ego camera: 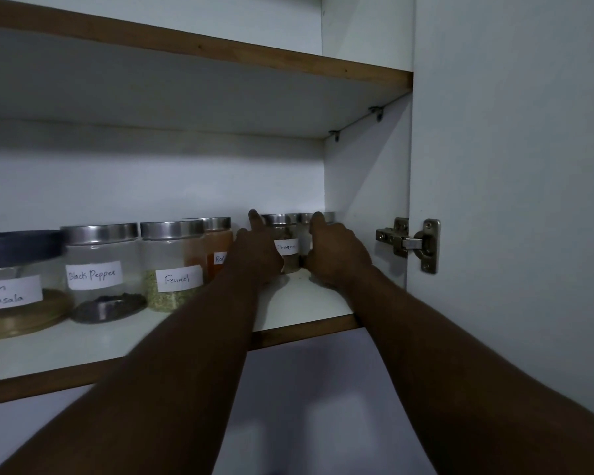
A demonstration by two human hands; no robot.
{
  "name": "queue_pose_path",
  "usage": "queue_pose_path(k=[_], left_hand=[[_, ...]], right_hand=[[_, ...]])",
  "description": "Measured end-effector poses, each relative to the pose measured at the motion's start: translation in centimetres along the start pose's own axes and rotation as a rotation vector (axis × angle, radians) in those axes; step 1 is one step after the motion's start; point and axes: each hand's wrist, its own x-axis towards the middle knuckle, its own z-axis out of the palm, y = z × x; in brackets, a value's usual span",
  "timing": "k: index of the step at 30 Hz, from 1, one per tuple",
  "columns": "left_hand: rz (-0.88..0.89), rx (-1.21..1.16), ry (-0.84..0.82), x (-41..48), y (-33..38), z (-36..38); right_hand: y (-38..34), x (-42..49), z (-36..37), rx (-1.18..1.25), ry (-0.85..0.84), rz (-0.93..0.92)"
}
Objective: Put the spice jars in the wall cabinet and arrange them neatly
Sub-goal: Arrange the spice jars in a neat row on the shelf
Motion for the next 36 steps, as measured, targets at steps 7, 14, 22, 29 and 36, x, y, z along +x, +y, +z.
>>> queue_pose_path(k=[7,14,22,29,36], left_hand=[[0.026,0.064,0.007,0.5,-0.3,0.6],[0.061,0.154,-0.043,0.8,-0.8,1.7],[-0.022,0.169,-0.046,1.3,-0.9,1.4],[-0.014,0.171,0.001,1.2,-1.0,1.7],[0.045,0.267,-0.098,1.3,-0.9,1.5]], right_hand=[[0.8,-0.1,0.4,-0.171,-0.215,0.059],[0.4,0.2,0.5,-0.134,-0.297,-0.079],[0.0,0.2,0.9,-0.01,-0.404,-0.034],[0.1,0.3,1.3,0.019,-0.42,-0.037],[0.4,0.2,1.3,0.031,-0.423,-0.04]])
